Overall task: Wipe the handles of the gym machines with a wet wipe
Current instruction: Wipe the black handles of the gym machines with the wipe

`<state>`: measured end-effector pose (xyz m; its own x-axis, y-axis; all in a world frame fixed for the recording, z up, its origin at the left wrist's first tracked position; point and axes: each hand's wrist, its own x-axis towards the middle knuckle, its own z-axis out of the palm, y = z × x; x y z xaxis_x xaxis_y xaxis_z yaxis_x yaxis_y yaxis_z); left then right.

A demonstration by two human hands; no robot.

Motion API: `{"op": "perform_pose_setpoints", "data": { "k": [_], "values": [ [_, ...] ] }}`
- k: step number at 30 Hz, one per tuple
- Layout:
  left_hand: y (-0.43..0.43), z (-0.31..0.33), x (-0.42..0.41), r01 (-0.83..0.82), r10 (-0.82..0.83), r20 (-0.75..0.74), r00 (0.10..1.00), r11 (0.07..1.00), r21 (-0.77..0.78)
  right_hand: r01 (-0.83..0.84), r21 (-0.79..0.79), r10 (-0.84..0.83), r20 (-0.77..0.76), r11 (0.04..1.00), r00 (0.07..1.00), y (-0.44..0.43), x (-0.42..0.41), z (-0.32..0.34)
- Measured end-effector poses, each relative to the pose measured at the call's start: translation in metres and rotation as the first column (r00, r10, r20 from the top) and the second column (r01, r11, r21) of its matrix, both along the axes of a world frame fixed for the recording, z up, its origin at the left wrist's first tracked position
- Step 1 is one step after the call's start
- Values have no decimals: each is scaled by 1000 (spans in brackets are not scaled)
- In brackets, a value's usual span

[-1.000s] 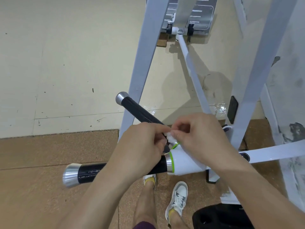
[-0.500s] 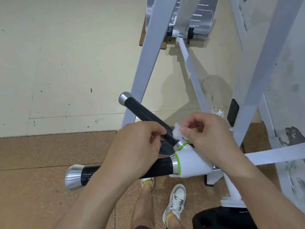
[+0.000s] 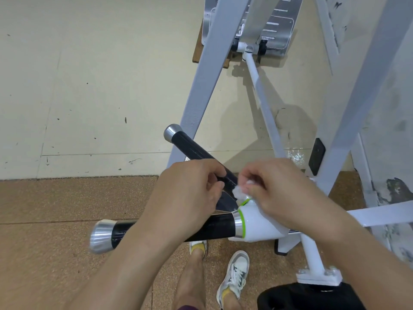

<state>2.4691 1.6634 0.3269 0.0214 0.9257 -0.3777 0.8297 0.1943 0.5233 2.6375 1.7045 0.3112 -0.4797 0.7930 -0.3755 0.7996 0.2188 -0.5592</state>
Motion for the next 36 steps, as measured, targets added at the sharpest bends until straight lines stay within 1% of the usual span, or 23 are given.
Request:
{"op": "perform_pose_setpoints", "data": {
  "k": [1, 2, 3, 5, 8, 10, 12, 14, 16, 17, 19, 21, 23, 25, 27, 29, 30, 34, 36],
  "values": [
    [0, -2, 1, 1, -1, -21, 1000, 1000, -2, 0, 63, 1, -12, 998, 1000, 2, -9, -6],
    [0, -3, 2, 1, -1, -47, 999, 1000, 0, 28, 92, -25, -42, 995, 999, 3, -19, -10],
    [2, -4, 2, 4, -3, -73, 997, 1000, 10, 75, 78, -68, -86, 994, 994, 6, -26, -13],
    [6, -5, 4, 25, -22, -77, 997, 999, 36, 136, -22, -138, -123, 990, 983, 9, -22, -12],
    [14, -5, 8, 101, -102, 19, 995, 994, 29, 173, -213, -204, -133, 962, 970, 5, 3, -3],
    [18, -7, 14, 190, -190, 27, 981, 982, 25, 207, -353, -292, -207, 912, 934, 4, 10, -2],
    [25, -8, 19, 289, -289, -7, 957, 957, 32, 271, -465, -421, -256, 843, 870, 7, 14, -5],
    [34, -10, 22, 407, -407, -12, 913, 913, 25, 298, -531, -503, -295, 793, 813, 8, 18, -7],
    [40, -12, 23, 503, -503, 20, 864, 864, 12, 317, -552, -546, -317, 771, 776, 4, 22, -8],
    [41, -13, 23, 526, -526, 34, 850, 850, 7, 338, -548, -564, -319, 765, 762, 0, 21, -9],
    [43, -17, 19, 526, -526, 25, 850, 851, 7, 391, -491, -579, -321, 779, 750, -8, 19, -10],
    [50, -24, 8, 474, -473, -35, 880, 881, 14, 419, -410, -557, -317, 810, 767, -15, 17, -13],
    [58, -31, -4, 402, -397, -88, 914, 915, 46, 418, -367, -531, -299, 831, 793, -18, 16, -16],
    [58, -32, -5, 411, -407, -63, 911, 907, 92, 421, -332, -515, -279, 844, 810, -19, 13, -19],
    [48, -27, 9, 492, -495, -9, 869, 861, 126, 427, -300, -506, -277, 853, 817, -17, 10, -20],
    [43, -28, 13, 508, -515, 27, 857, 852, 126, 427, -285, -499, -264, 858, 826, -16, 9, -20],
    [46, -31, 8, 487, -492, 19, 871, 866, 118, 423, -278, -491, -253, 862, 834, -16, 9, -20],
    [66, -46, -18, 347, -334, -118, 935, 930, 117, 363, -241, -412, -199, 900, 889, -16, 4, -16],
    [63, -45, -14, 337, -326, -96, 940, 932, 132, 365, -213, -408, -213, 906, 888, -14, 0, -15]
  ]
}}
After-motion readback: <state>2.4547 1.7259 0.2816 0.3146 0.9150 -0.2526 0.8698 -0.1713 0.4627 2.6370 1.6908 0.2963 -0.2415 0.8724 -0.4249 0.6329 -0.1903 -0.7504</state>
